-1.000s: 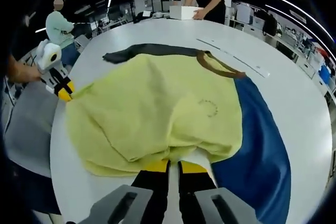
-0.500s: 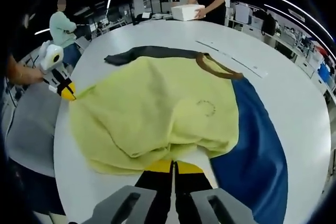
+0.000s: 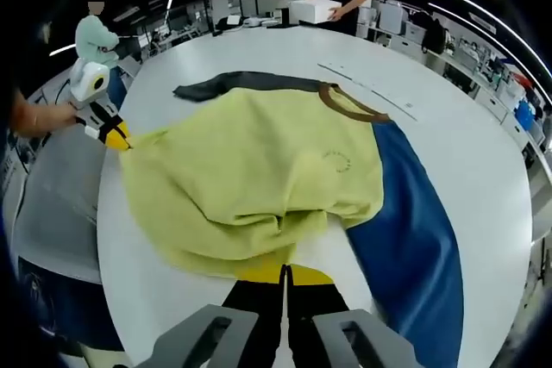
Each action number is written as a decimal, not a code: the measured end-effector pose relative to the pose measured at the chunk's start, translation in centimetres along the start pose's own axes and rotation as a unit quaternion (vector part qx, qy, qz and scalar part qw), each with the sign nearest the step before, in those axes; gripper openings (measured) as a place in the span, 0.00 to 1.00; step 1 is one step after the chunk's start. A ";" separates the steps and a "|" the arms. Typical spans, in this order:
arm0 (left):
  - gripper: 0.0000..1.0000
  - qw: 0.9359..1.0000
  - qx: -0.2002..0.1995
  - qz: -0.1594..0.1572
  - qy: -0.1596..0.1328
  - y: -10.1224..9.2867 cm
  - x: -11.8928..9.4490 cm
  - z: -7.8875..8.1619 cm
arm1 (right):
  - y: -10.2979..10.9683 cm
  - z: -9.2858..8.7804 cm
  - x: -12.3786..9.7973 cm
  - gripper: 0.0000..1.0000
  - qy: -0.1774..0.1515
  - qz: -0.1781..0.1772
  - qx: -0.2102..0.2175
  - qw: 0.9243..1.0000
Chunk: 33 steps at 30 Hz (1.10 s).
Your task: Fold the garment on the visible template until the final outline fits inside the template.
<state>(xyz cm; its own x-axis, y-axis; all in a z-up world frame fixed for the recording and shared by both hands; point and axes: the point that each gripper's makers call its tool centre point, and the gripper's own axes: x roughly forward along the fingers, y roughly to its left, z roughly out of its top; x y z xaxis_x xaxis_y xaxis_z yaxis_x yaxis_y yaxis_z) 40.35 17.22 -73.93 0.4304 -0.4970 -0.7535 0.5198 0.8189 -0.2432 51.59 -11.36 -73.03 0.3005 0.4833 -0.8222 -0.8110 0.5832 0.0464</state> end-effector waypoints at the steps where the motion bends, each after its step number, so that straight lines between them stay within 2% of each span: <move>1: 0.00 1.000 0.000 0.000 0.000 0.0 -0.1 0.0 | 0.2 -0.4 -0.3 0.00 0.004 -0.002 0.003 1.000; 5: 0.00 1.000 0.000 -0.001 -0.001 0.0 -0.4 0.0 | 0.8 -1.8 -1.3 0.00 0.009 -0.024 0.005 1.000; 8: 0.00 1.000 -0.006 0.002 -0.003 0.2 -0.7 -0.1 | 1.3 -2.8 -2.0 0.00 0.003 -0.034 0.031 0.999; 14: 0.00 1.000 -0.010 0.000 -0.006 0.3 -1.0 -0.3 | 2.5 -3.9 -3.3 0.00 -0.010 -0.066 0.046 0.997; 17: 0.00 0.999 -0.031 -0.007 -0.013 0.3 -1.3 -0.2 | 3.1 -4.4 -3.9 0.00 -0.014 -0.079 0.055 0.995; 23: 0.00 0.999 -0.042 -0.006 -0.017 0.9 -1.7 -0.4 | 4.8 -5.7 -4.4 0.00 -0.011 -0.087 0.072 0.994; 28: 0.00 0.997 -0.075 -0.009 -0.024 1.1 -2.1 -0.5 | 5.9 -6.7 -4.5 0.00 -0.014 -0.094 0.094 0.991; 33: 0.00 0.997 -0.073 -0.011 -0.021 1.3 -2.3 -0.8 | 7.0 -7.8 -4.5 0.00 -0.017 -0.099 0.111 0.989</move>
<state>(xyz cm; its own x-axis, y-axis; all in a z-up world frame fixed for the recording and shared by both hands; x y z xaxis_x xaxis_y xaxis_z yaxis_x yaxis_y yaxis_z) 39.41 19.62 -73.03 0.4518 -0.5236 -0.7223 0.4181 0.8395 -0.3470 40.64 -14.61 -73.42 0.4616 0.3650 -0.8085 -0.6054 0.7958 0.0136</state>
